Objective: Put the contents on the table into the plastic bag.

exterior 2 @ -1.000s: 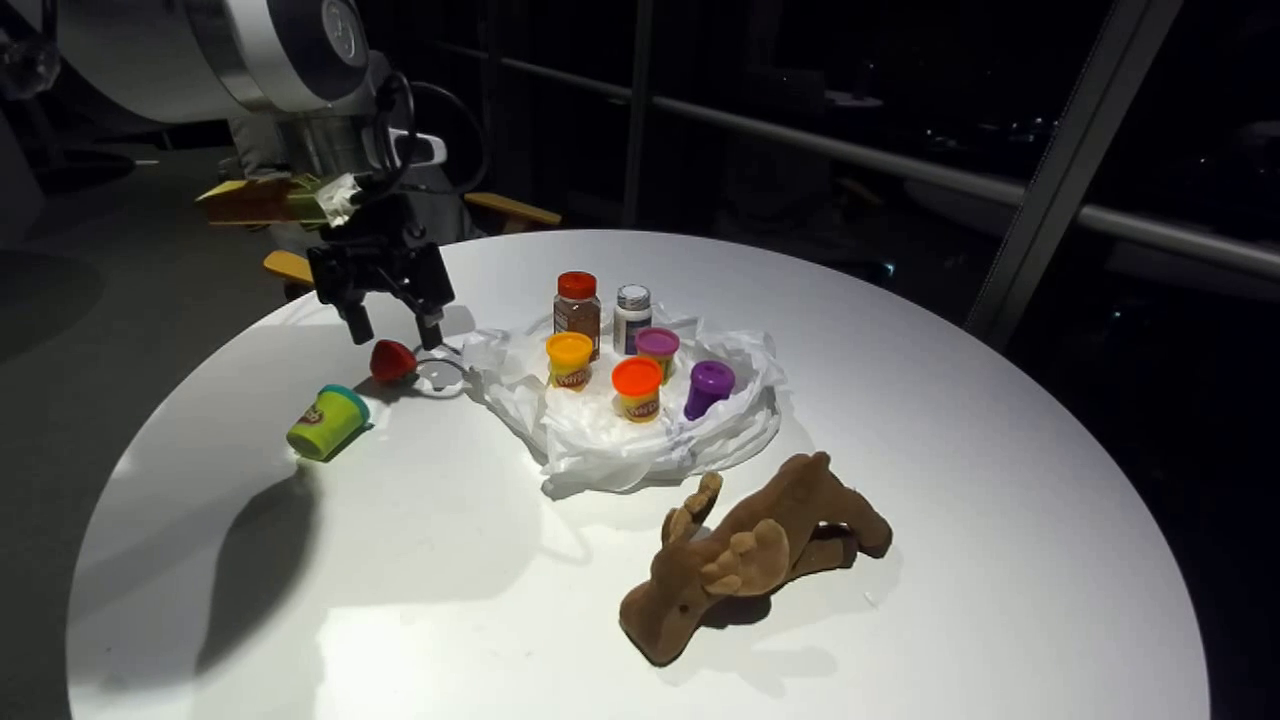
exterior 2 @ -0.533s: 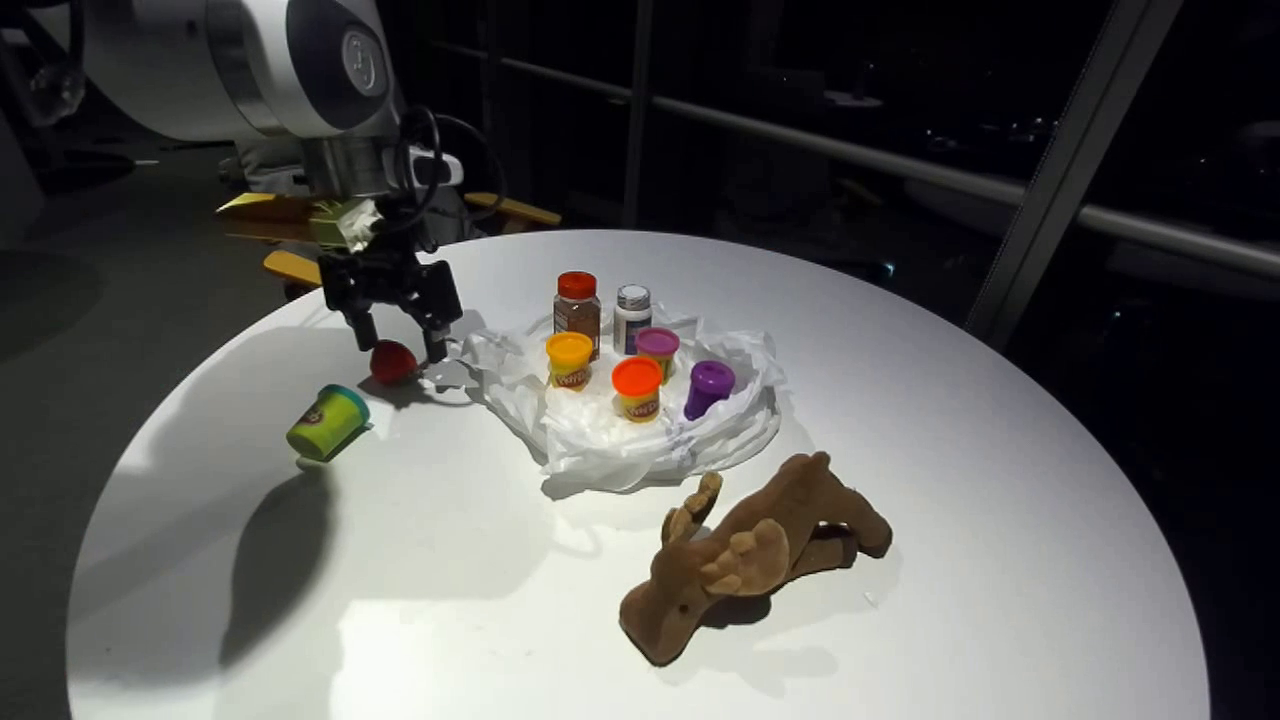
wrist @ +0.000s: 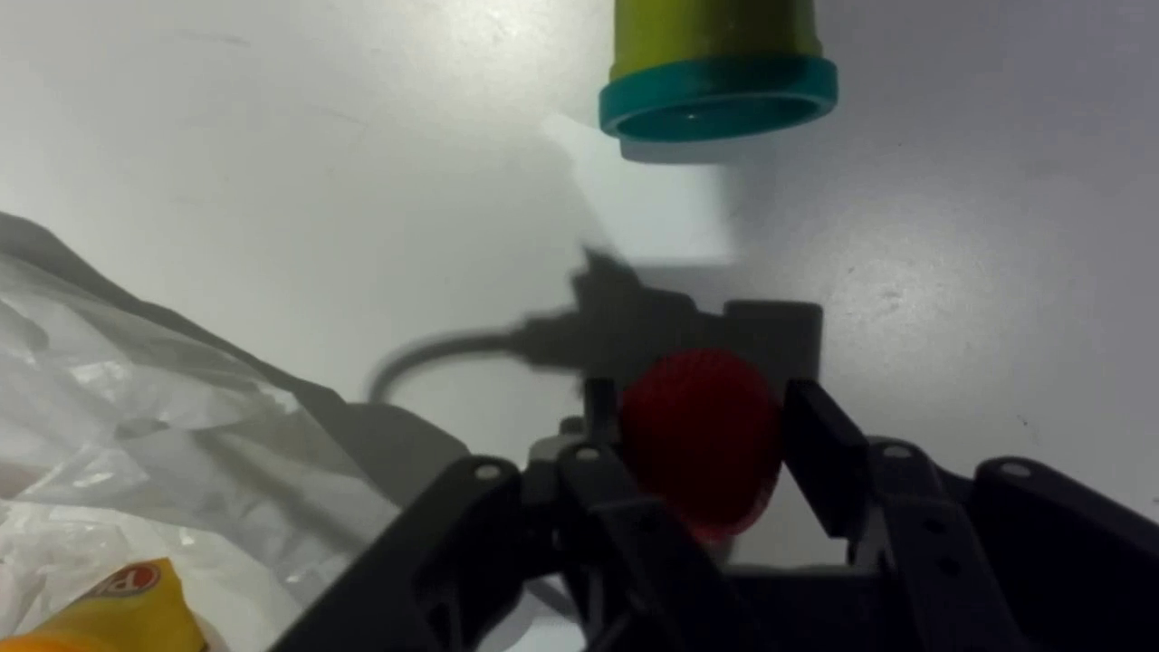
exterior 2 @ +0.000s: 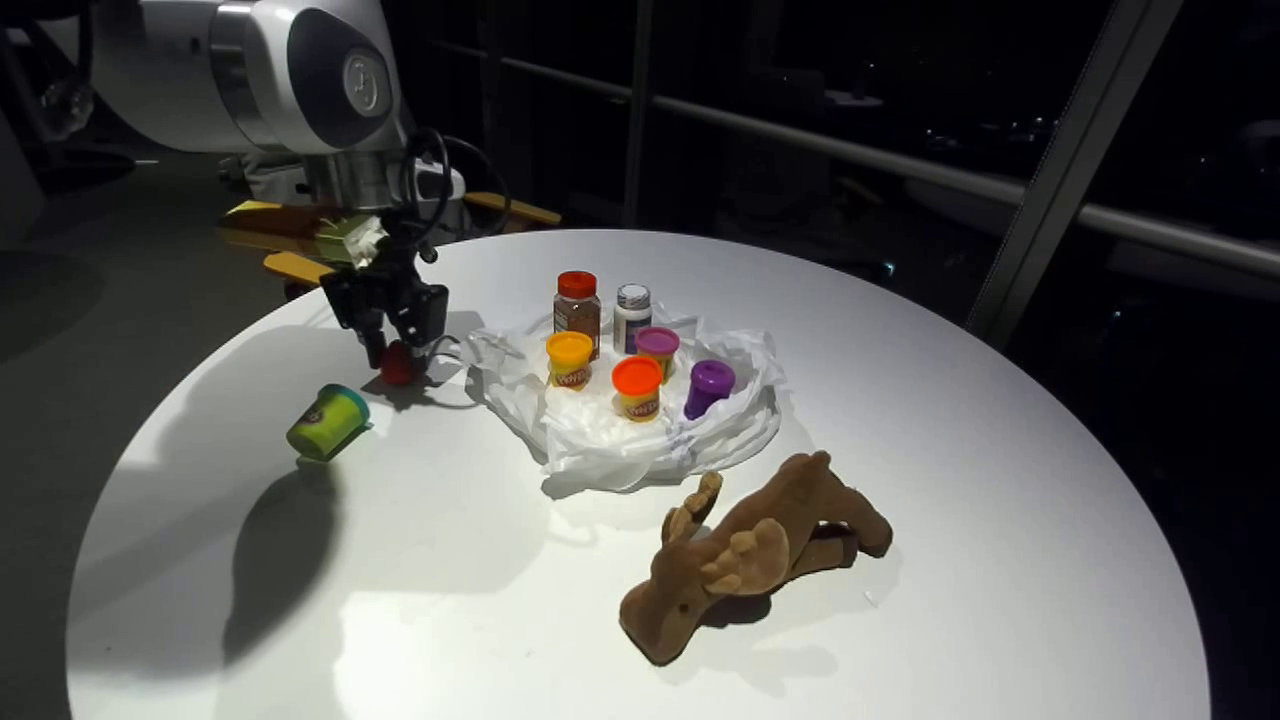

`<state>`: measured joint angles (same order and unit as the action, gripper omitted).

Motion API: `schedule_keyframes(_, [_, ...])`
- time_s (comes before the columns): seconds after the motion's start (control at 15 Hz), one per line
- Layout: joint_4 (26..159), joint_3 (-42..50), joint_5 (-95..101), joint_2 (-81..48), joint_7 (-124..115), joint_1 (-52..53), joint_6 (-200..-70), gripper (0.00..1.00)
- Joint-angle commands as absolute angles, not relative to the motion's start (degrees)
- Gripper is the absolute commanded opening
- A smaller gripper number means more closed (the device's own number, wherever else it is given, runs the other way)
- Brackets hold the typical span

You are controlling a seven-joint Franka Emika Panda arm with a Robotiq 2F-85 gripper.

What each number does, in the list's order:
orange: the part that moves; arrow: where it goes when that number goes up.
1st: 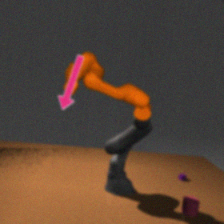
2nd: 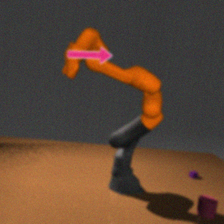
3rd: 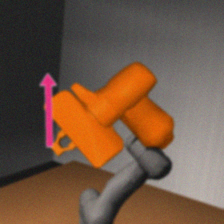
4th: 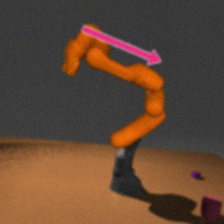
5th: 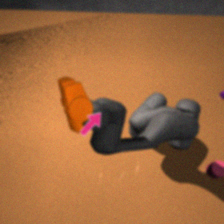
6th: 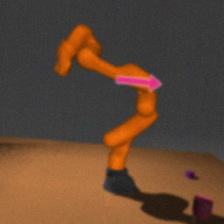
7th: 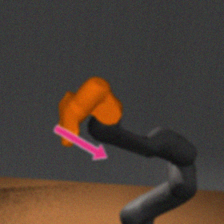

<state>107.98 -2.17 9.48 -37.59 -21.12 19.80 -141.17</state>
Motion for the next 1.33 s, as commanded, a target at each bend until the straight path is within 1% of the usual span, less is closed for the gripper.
schedule_keyframes(0.0, [107.34, -3.18, 7.79, -37.96, -18.9, 18.77, -142.41, 0.23])
schedule_keyframes(0.2, [107.36, -2.55, 7.94, -37.56, -19.61, 19.1, -141.39, 0.23])
schedule_keyframes(0.47, [109.04, 0.66, 9.83, -32.48, -23.66, 20.32, -136.61, 0.23])
schedule_keyframes(0.73, [111.04, 2.63, 9.65, -27.5, -25.38, 18.23, -134.98, 0.23])
schedule_keyframes(1.0, [110.3, 2.99, 7.3, -27.93, -26.56, 14.09, -137.67, 0.23])
schedule_keyframes(1.27, [108.94, 5.32, 7.45, -30.22, -32.23, 12.7, -141.44, 0.23])
